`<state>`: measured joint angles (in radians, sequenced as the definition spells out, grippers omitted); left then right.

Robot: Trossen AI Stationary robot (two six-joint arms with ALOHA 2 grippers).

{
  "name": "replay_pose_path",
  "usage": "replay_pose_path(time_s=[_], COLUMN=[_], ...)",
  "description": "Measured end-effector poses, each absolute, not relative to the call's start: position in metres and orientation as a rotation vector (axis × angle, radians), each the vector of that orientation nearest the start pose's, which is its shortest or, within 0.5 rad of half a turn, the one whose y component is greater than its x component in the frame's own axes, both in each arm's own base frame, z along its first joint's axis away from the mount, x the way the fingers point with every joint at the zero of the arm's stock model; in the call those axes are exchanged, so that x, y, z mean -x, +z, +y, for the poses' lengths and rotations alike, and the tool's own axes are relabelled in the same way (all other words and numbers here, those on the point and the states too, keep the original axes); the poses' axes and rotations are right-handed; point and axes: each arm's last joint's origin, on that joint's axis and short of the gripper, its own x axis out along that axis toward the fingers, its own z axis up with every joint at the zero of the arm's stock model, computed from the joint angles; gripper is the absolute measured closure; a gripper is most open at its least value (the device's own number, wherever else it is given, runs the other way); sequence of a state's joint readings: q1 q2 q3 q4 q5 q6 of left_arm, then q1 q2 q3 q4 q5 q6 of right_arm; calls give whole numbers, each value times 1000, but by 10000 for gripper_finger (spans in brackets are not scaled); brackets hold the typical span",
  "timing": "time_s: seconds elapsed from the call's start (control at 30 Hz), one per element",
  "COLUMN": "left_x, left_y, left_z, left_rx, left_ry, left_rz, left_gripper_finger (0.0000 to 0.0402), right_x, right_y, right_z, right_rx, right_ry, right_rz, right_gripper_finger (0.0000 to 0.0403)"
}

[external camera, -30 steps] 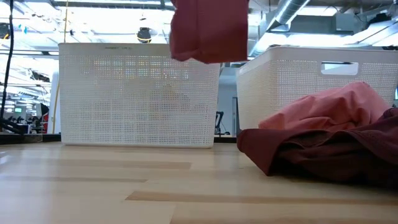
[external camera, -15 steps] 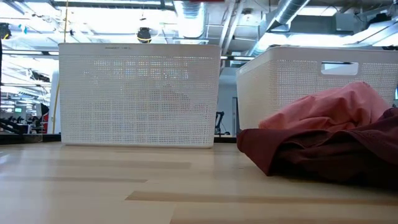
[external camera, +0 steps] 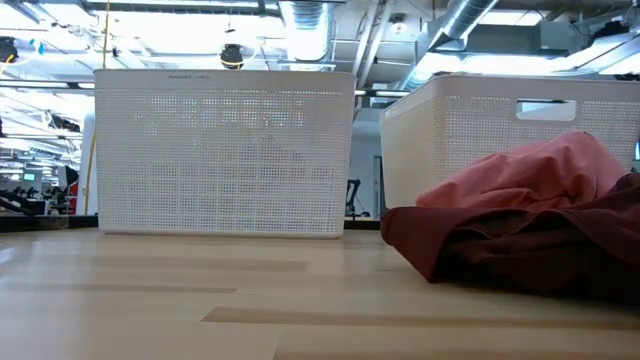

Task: Sort clothes
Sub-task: Put the red underwear into the right white laundry organizer

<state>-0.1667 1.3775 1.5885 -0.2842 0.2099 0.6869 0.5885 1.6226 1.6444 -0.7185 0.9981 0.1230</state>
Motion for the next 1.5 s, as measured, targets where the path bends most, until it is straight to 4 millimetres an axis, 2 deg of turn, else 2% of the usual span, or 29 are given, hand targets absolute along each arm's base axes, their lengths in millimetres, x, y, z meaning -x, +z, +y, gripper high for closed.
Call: replay_pose_path(time_s=[0.1, 0.37, 0.53, 0.77, 0.9, 1.03, 1.23, 1.37, 1.5], left_x=[-283, -276, -277, -277, -277, -277, -277, -277, -278], left_y=[477, 495, 495, 493, 492, 492, 490, 490, 488], left_z=[-50, -38, -32, -31, -31, -31, -31, -30, -24], left_rx=[-675, -676, -655, -653, -650, -649, -648, -622, -607], left_ry=[-390, -364, -364, -384, -388, -391, -395, -368, -275], left_rz=[-89, -127, -113, -104, -95, -91, -77, -62, -4], left_gripper_finger=[400, 400, 400, 400, 401, 401, 400, 393, 366], right_x=[-302, -322, -333, -348, -356, -363, -368, -367, -362], right_y=[379, 388, 398, 410, 410, 407, 404, 406, 412], right_z=[161, 145, 130, 116, 108, 102, 101, 100, 96], right_rx=[371, 364, 375, 345, 347, 372, 425, 424, 437], right_ry=[-432, -298, -292, -106, -90, -108, -105, -115, -226], right_rz=[475, 437, 367, 244, 217, 213, 214, 199, 202], right_gripper_finger=[152, 153, 153, 154, 160, 210, 378, 394, 399])
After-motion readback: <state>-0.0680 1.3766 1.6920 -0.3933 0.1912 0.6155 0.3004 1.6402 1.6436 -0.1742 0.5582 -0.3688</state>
